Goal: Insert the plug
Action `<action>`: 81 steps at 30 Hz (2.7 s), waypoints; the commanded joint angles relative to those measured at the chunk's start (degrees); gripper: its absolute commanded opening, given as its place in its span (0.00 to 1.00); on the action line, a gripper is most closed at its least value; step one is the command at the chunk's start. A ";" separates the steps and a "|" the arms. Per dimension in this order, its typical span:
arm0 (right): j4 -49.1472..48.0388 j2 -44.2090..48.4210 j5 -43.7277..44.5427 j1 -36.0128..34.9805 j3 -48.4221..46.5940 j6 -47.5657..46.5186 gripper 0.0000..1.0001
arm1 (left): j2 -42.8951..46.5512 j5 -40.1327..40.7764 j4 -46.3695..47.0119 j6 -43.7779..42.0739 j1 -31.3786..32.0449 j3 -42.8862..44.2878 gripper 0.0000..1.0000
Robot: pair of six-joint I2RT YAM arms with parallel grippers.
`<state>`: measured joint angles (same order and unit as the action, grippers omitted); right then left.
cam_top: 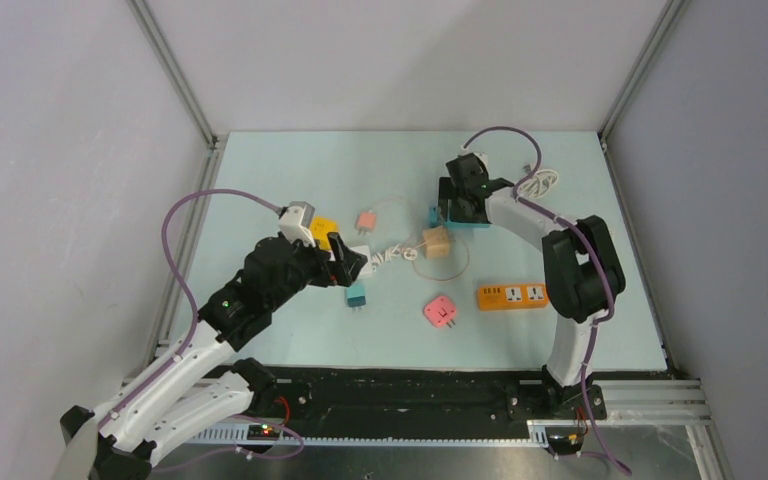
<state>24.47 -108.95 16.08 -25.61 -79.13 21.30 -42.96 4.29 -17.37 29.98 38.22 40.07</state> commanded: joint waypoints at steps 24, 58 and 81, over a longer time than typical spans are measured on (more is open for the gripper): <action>4.17 -3.71 -5.96 2.91 -8.24 -4.29 0.62 | 0.62 -0.85 0.50 0.38 -0.27 0.70 1.00; -0.75 -5.87 -9.35 -1.07 9.72 0.15 0.00 | 1.10 0.01 0.46 0.48 -0.47 -0.89 1.00; -8.82 -4.44 1.43 -7.07 14.60 7.44 0.00 | 2.36 -0.04 0.17 0.17 -0.73 -1.16 1.00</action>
<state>2.39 -107.28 27.79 -30.92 -70.35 22.65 -41.71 3.90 -17.96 30.02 38.04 39.09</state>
